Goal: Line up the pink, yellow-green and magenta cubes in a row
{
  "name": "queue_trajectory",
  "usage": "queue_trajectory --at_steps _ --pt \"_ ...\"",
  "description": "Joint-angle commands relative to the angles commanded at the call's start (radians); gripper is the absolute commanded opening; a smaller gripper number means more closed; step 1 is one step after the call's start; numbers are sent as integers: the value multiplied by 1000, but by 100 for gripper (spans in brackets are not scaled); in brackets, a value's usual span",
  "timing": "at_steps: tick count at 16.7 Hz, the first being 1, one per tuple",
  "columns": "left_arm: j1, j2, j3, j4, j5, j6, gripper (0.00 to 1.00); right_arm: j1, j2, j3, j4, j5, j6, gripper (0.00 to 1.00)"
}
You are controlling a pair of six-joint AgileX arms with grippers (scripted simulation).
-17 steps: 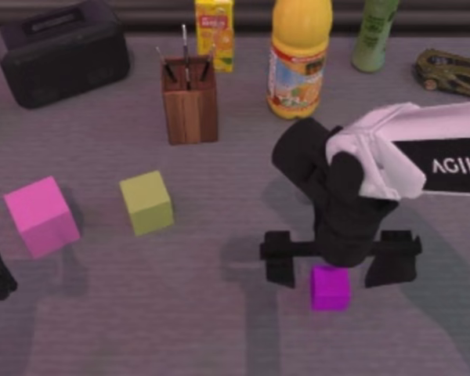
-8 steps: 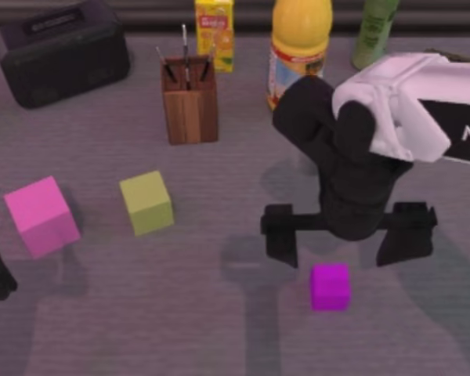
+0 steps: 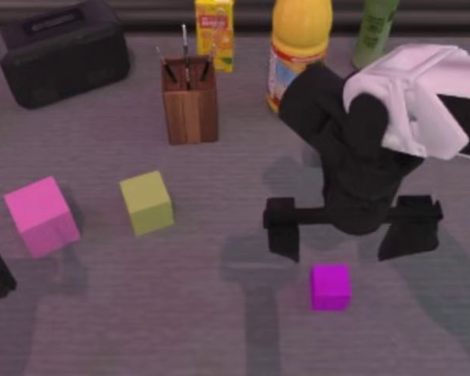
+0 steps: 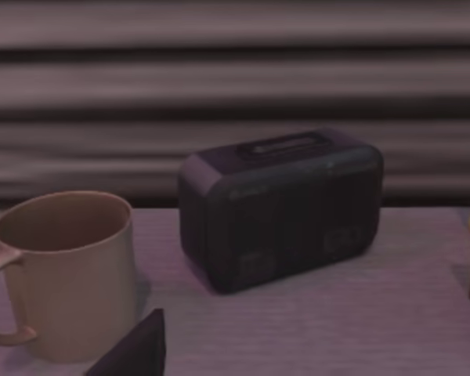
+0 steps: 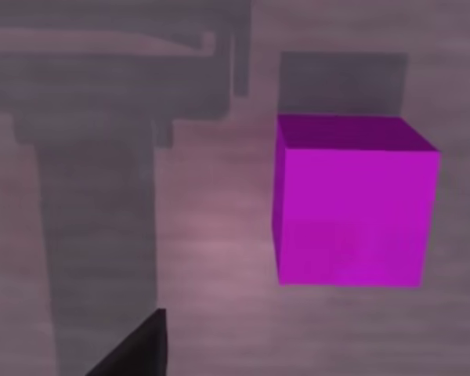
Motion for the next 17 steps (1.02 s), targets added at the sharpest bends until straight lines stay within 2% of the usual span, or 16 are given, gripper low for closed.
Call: queue_trajectory --at_steps 4,9,13,17 --pt "-35 189 175 -114 -1 78 100 -16 -171 -146 109 -4 -70 100" --pt "-114 631 536 -360 0 252 100 -87 -541 -473 301 -14 -206 100" --pt "-190 1068 879 -595 2 419 100 -196 -896 -785 465 -23 -332 100" --pt "-263 1503 1219 -822 3 582 100 -347 -1267 -1061 637 -28 -458 100"
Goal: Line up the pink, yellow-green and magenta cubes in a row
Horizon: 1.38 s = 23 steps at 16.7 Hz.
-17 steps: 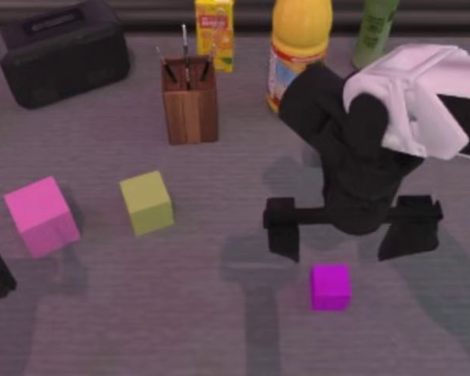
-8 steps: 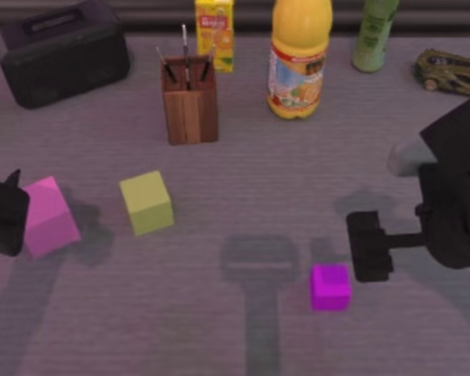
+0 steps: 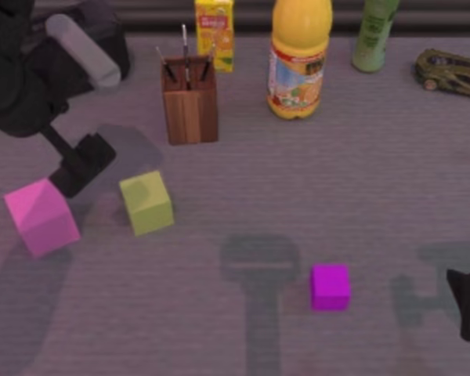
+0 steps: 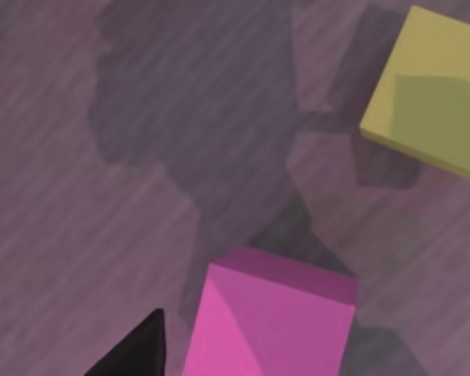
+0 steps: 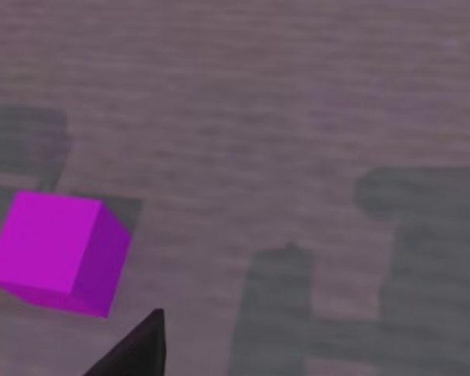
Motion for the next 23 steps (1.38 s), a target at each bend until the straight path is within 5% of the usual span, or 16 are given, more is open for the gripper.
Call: queue_trajectory --at_steps 9,17,23 --pt "-99 612 487 -305 0 223 100 -303 -572 -287 360 7 -199 100" --pt "-100 642 494 -300 0 234 100 -320 -596 -296 383 8 -209 100" --pt "-102 726 361 -72 1 235 100 -320 -596 -296 383 8 -209 100"
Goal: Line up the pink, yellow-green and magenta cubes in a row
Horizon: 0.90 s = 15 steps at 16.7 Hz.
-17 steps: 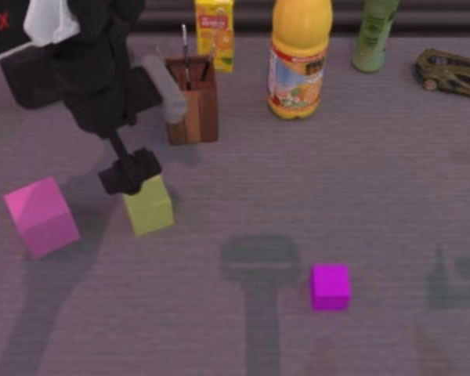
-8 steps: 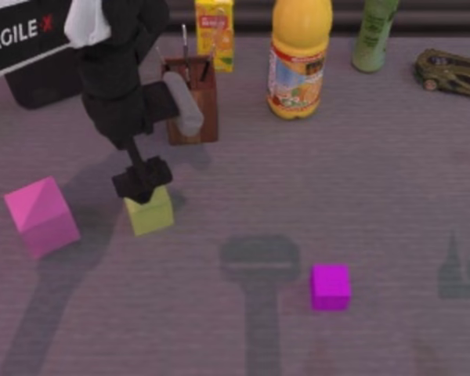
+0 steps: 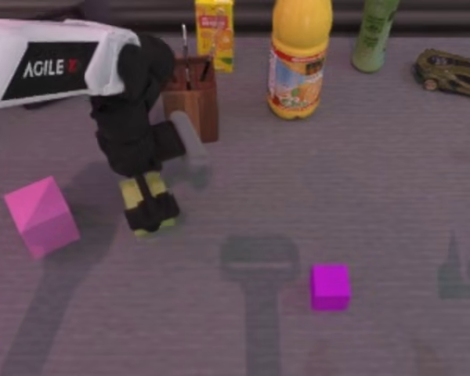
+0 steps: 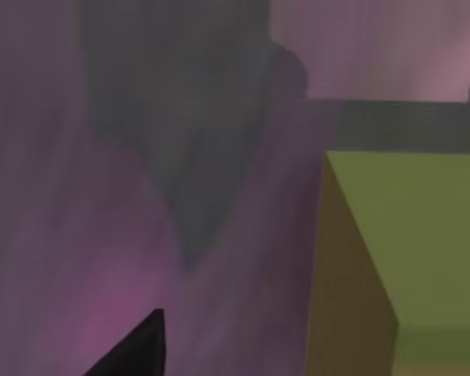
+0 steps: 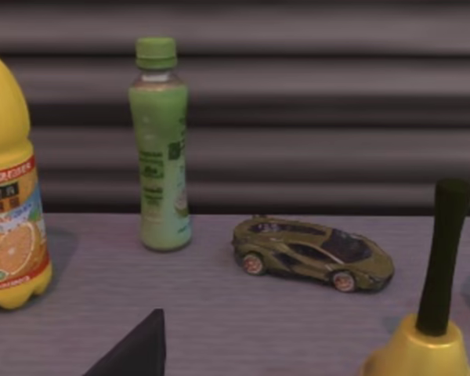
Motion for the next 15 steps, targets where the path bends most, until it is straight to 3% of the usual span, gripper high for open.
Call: queue_trajectory --at_steps 6,15 --pt "0 26 -36 53 0 1 100 0 0 0 0 0 0 100" --pt "0 26 -36 53 0 1 32 0 0 0 0 0 0 100"
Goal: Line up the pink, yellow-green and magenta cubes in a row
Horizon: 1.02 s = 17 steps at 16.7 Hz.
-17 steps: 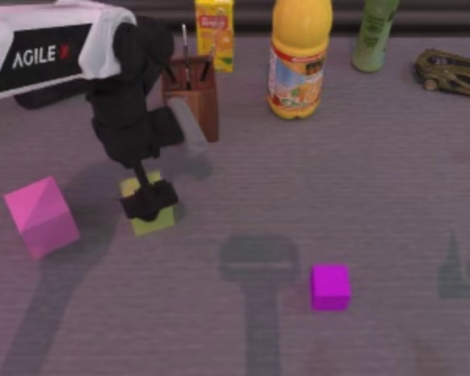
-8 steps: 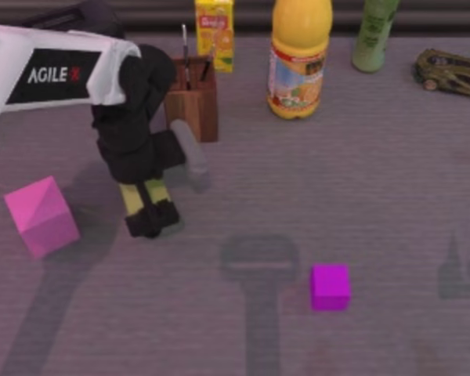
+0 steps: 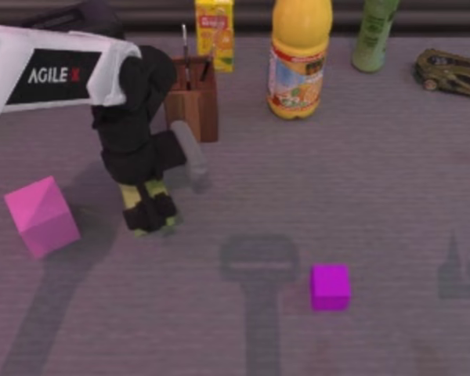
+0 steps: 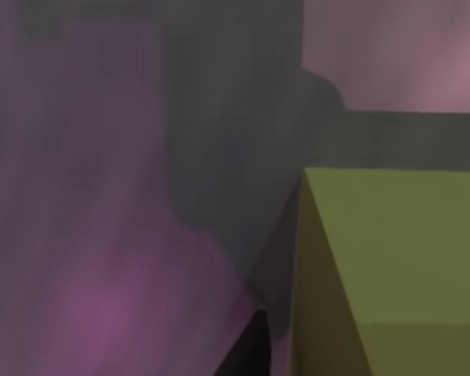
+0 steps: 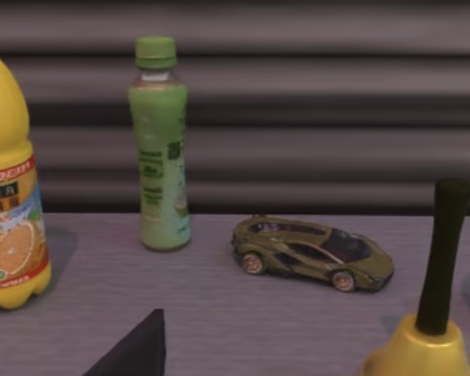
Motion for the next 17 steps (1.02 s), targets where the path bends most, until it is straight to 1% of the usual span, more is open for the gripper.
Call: queue_trajectory --at_steps 4,5,12,13,15,17 --pt "0 0 0 0 0 0 2 0 0 0 0 0 0 100" --pt "0 0 0 0 0 0 0 0 0 0 0 0 0 100" --pt "0 0 0 0 0 0 0 0 0 0 0 0 0 100" --pt "0 -22 1 -15 9 -7 0 0 0 0 0 0 0 100" --pt "3 -27 16 -33 8 -8 0 0 0 0 0 0 0 100" --pt "11 -49 53 -93 8 -11 0 0 0 0 0 0 0 100"
